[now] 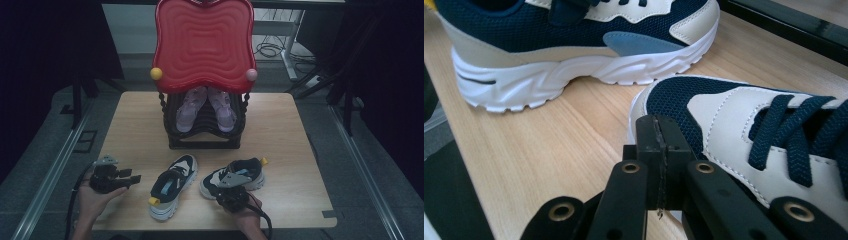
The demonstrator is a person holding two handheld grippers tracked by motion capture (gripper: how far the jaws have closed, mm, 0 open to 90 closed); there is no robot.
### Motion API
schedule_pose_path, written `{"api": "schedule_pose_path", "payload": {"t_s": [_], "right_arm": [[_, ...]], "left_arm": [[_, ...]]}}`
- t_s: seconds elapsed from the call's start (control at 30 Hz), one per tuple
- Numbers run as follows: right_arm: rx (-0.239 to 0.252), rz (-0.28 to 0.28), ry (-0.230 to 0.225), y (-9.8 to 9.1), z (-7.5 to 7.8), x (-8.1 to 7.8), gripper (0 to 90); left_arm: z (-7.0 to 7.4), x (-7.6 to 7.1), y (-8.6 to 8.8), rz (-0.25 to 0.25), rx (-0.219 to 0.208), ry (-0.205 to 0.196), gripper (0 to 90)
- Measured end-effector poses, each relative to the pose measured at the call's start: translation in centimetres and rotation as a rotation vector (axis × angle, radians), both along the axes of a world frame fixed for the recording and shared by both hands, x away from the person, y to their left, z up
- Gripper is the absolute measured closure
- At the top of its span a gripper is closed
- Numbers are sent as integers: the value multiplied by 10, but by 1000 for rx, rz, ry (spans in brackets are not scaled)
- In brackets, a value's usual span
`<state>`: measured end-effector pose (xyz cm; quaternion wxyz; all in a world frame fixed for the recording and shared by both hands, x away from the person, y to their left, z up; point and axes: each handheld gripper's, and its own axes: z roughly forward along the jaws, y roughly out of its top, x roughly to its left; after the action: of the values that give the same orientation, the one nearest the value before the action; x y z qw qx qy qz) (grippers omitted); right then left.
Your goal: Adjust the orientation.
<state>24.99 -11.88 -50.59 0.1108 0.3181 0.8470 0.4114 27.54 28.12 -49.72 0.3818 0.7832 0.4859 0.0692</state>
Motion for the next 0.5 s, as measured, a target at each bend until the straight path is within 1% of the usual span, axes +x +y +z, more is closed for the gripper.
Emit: {"api": "schedule_pose_path", "payload": {"t_s": [0.13, 0.27, 0.33, 0.4, 0.43, 0.5], "right_arm": [[0, -10, -6, 2, -1, 2, 892], [2, -8, -6, 2, -1, 2, 891], [11, -2, -1, 1, -1, 1, 891], [27, 7, 3, -1, 1, 0, 891], [47, 15, 7, -3, 3, 0, 891], [71, 17, 8, -8, 8, -1, 891]], "left_arm": [[-1, 0, -1, -1, 2, 3, 462], [-1, 0, -1, -1, 3, 4, 461], [-1, 0, -1, -2, 3, 4, 462], [-1, 0, 0, -1, 2, 4, 461], [-1, 0, 0, 0, 0, 3, 461], [-1, 0, 1, 2, 0, 2, 461]]}}
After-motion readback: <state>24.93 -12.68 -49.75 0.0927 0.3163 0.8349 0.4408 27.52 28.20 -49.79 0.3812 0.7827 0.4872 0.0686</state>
